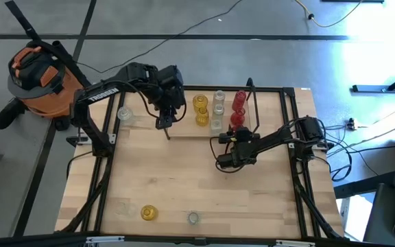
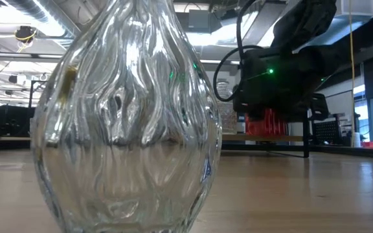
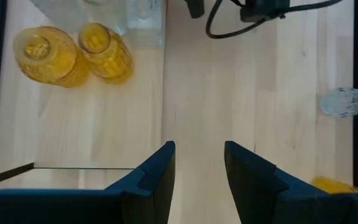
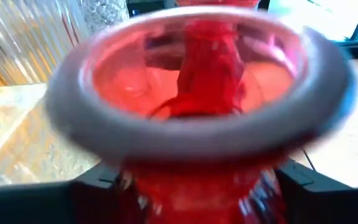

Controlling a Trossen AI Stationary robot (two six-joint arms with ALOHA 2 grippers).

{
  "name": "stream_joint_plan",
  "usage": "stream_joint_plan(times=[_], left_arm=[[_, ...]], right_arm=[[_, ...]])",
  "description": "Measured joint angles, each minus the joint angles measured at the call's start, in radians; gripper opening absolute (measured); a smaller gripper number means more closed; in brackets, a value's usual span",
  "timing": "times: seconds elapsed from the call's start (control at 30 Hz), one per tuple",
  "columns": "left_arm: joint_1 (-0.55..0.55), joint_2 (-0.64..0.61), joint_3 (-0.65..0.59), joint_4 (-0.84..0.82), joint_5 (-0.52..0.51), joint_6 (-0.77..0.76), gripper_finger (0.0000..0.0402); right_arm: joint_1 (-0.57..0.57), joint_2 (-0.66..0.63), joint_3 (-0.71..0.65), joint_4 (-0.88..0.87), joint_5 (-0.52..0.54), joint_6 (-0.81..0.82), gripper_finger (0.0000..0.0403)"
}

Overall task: Sort vases onto shelf
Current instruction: Put the red vase on the shelf aligned with the other red vases

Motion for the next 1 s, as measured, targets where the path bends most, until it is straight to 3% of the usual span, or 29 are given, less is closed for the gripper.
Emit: stream_joint_plan(times=[0.47,1.0], left_arm=[[0.001,0.000,-0.005,0.015,0.001,0.026,0.0131],[0.001,0.000,-0.005,0.014,0.001,0.044,0.0131]], right_arm=[[-0.006,0.000,0.048,-0.048,0.077,-0.046,0.0214],[-0.073,0.000,0.069,-0.050,0.050,-0.082,0.0215]])
